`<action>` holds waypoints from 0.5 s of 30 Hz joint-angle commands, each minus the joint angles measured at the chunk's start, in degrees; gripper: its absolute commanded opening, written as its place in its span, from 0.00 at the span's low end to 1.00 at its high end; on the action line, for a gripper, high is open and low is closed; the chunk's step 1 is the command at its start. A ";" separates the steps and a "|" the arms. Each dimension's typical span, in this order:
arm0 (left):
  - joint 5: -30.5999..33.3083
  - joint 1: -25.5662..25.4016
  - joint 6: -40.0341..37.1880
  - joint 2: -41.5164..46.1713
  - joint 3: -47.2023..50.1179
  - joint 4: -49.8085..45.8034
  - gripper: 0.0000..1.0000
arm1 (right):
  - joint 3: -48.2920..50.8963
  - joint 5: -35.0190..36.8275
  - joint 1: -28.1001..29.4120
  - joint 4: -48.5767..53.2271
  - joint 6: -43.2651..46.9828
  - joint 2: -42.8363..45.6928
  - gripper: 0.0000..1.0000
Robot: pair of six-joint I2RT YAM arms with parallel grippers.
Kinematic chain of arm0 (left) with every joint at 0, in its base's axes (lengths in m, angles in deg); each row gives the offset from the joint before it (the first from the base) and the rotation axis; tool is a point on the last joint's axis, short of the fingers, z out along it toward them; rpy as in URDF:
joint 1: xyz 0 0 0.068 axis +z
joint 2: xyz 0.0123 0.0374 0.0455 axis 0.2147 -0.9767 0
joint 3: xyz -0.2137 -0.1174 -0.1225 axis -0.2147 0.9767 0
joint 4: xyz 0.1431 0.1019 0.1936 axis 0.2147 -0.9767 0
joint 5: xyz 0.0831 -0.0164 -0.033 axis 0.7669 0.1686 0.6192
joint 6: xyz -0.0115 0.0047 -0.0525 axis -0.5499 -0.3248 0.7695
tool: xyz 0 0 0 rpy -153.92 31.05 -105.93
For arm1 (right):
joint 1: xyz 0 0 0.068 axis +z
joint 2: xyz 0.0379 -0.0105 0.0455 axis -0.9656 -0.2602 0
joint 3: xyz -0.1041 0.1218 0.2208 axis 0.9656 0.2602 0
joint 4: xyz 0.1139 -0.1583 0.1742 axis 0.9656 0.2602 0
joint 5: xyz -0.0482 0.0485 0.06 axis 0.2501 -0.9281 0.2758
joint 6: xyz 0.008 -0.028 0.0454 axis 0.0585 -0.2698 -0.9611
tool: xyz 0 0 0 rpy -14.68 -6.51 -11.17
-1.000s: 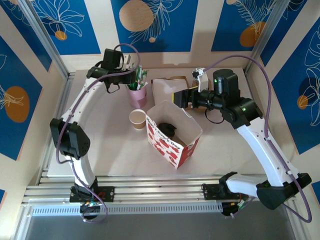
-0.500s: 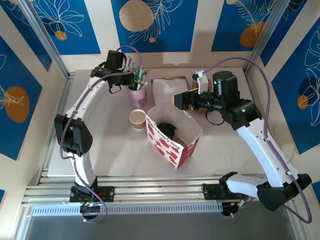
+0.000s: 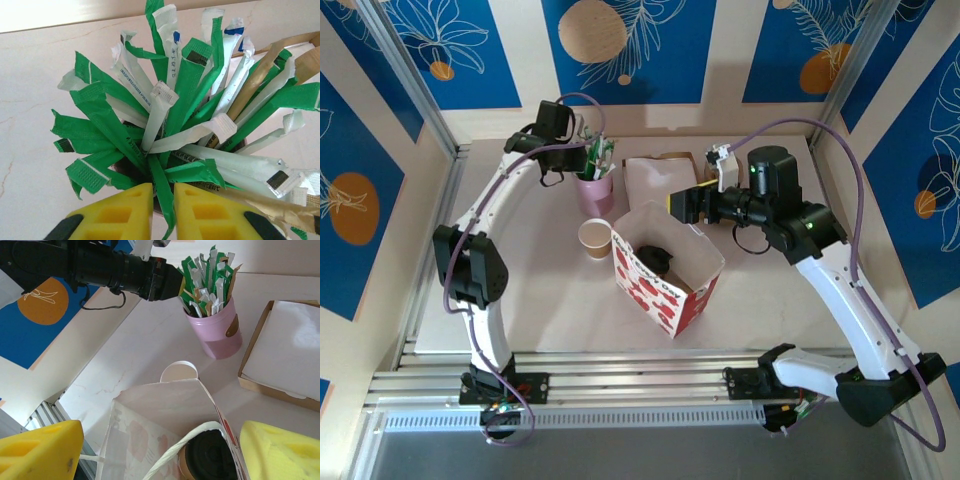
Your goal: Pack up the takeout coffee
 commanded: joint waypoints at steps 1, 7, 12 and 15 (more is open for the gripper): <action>0.67 0.27 0.32 -1.26 -2.34 -1.67 0.13 | 0.57 0.31 -0.18 -0.12 0.60 1.58 0.82; 0.75 0.28 0.50 -0.35 -4.40 -2.99 0.00 | 0.46 0.36 -0.19 0.05 0.51 2.10 0.82; 0.70 0.19 1.35 2.52 -5.64 -4.22 0.00 | 0.73 0.85 -0.26 0.31 0.46 2.76 0.82; 0.85 0.24 1.85 4.89 -7.03 -6.03 0.00 | 0.55 1.65 -0.35 1.16 0.16 2.83 0.82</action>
